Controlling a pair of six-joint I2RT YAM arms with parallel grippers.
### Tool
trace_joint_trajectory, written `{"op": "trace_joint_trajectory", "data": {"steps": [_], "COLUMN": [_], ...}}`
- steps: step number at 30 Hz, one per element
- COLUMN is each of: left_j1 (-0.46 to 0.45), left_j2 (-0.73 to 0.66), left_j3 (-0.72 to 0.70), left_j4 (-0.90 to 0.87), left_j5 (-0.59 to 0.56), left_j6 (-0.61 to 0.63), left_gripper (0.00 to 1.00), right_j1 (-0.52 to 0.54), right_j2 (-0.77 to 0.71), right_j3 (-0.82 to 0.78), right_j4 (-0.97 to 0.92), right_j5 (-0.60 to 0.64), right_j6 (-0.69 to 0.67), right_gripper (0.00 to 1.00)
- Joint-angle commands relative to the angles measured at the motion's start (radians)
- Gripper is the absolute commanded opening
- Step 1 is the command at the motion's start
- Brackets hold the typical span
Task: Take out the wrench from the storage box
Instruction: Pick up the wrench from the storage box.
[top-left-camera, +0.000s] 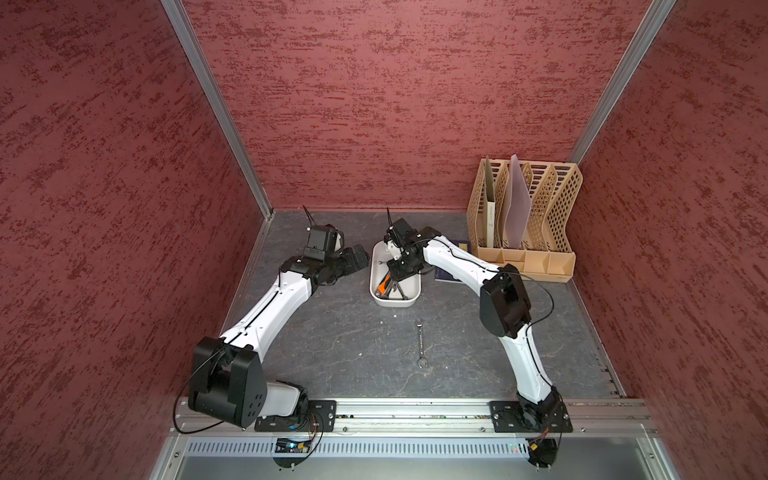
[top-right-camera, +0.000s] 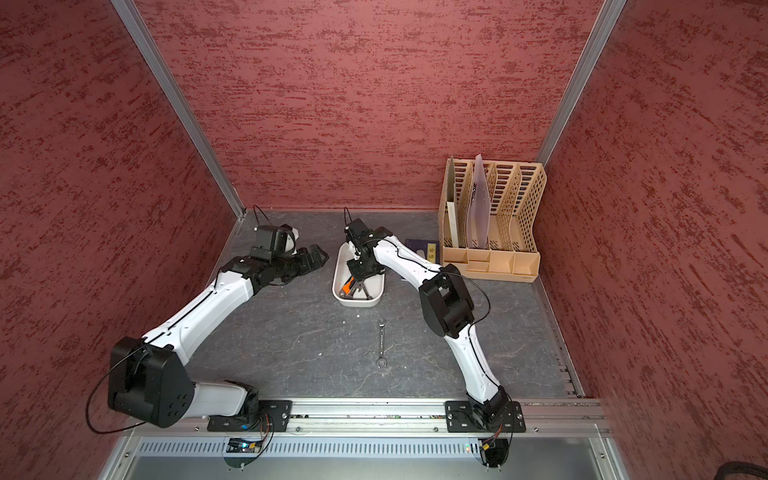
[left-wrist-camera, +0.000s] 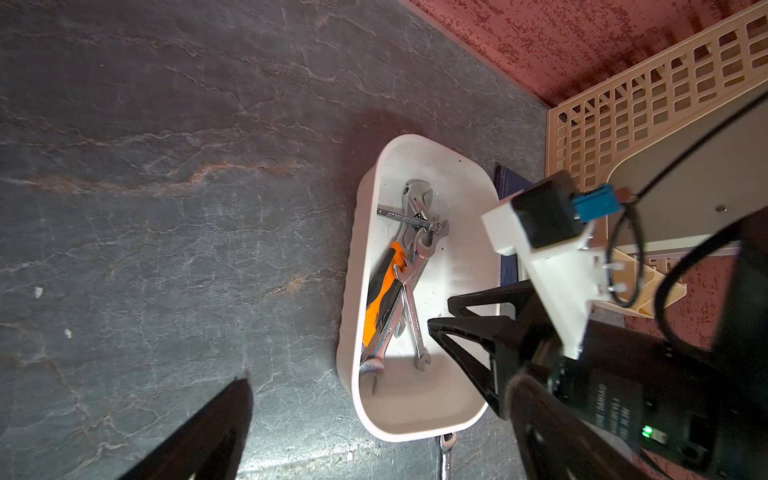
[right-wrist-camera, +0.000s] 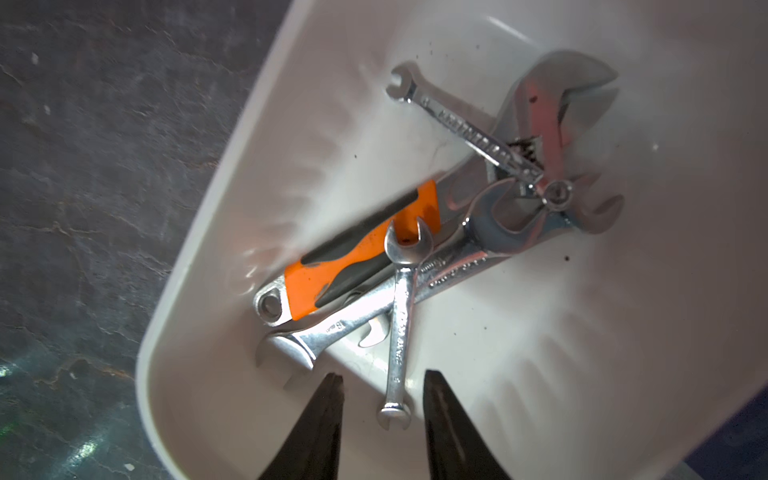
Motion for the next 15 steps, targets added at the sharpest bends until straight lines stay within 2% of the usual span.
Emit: {"op": "trace_joint_trajectory", "data": {"steps": [1, 7, 15], "left_j1": [0.008, 0.008, 0.016], "left_j2": [-0.025, -0.019, -0.013], "left_j3": [-0.009, -0.008, -0.006], "left_j4": [0.016, 0.017, 0.018], "left_j5": [-0.009, -0.009, -0.003], "left_j6": [0.005, 0.007, 0.006], "left_gripper": [1.0, 1.0, 1.0], "right_j1": [-0.008, -0.008, -0.002], "right_j2": [0.04, 0.085, 0.102], "right_j3": [0.019, 0.021, -0.021], "right_j4": [-0.033, -0.015, 0.001], "right_j5": [-0.033, -0.029, 0.098], "right_j6": [-0.028, -0.024, -0.032], "right_gripper": [0.38, 0.38, 0.31]}}
